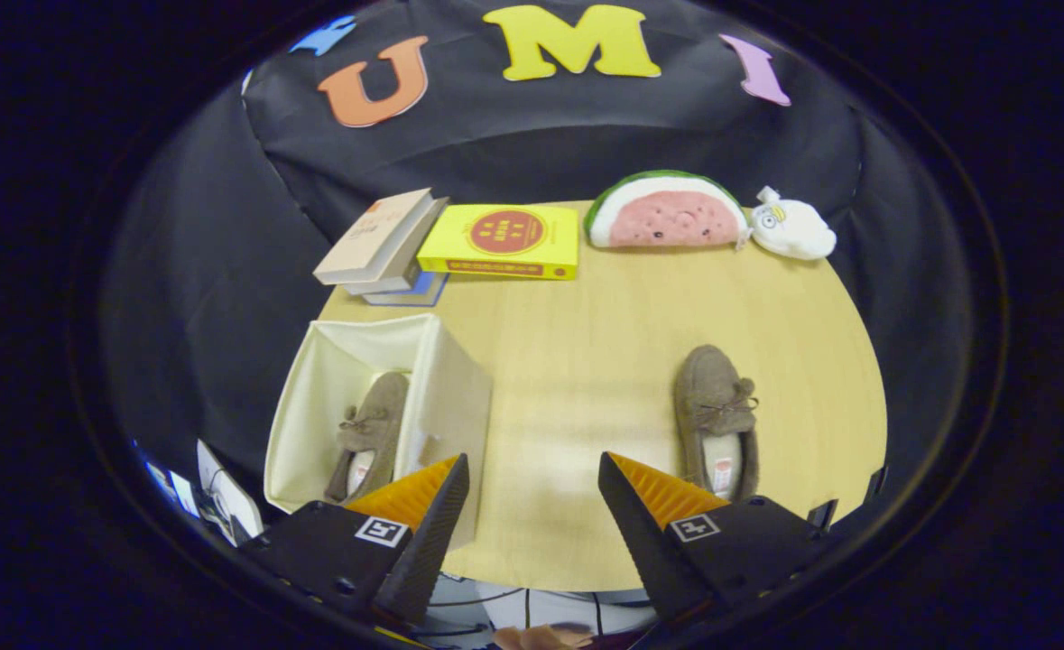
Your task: Open the storage box then place both shoes into the box .Put the left shoe in first, then the right shoe, with the right side of both shoes facing outward in a uniform manner.
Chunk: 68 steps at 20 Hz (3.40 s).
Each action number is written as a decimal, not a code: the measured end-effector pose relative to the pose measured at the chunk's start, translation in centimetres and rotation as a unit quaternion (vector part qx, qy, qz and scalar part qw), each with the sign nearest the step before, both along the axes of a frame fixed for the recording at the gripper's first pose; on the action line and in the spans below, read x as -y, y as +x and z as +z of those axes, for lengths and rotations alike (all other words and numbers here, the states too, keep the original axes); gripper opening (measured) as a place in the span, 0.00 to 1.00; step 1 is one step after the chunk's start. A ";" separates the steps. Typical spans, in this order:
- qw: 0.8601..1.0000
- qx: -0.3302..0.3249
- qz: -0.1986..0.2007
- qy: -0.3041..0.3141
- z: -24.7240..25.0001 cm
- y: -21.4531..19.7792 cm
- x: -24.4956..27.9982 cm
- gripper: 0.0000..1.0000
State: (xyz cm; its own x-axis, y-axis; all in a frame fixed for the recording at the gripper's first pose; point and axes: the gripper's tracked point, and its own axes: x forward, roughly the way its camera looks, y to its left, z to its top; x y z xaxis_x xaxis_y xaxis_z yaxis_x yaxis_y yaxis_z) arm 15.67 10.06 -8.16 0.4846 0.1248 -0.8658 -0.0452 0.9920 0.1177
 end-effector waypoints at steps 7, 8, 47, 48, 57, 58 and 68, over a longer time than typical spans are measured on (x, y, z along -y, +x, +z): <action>0.996 -0.042 -0.068 -0.026 -4.5 1.2 11.3 0.89; 0.996 -0.049 -0.072 -0.035 -5.3 1.2 12.7 0.89; 0.993 -0.087 -0.074 -0.042 -1.1 -1.7 12.0 0.01; 0.993 -0.081 -0.074 -0.030 0.1 -2.0 10.8 0.01; 0.997 -0.072 -0.030 -0.008 5.6 -4.9 1.2 0.01; 0.997 -0.076 -0.028 0.000 5.6 -5.0 -0.2 0.01; 0.998 -0.043 -0.017 0.041 4.1 -4.3 -12.7 0.02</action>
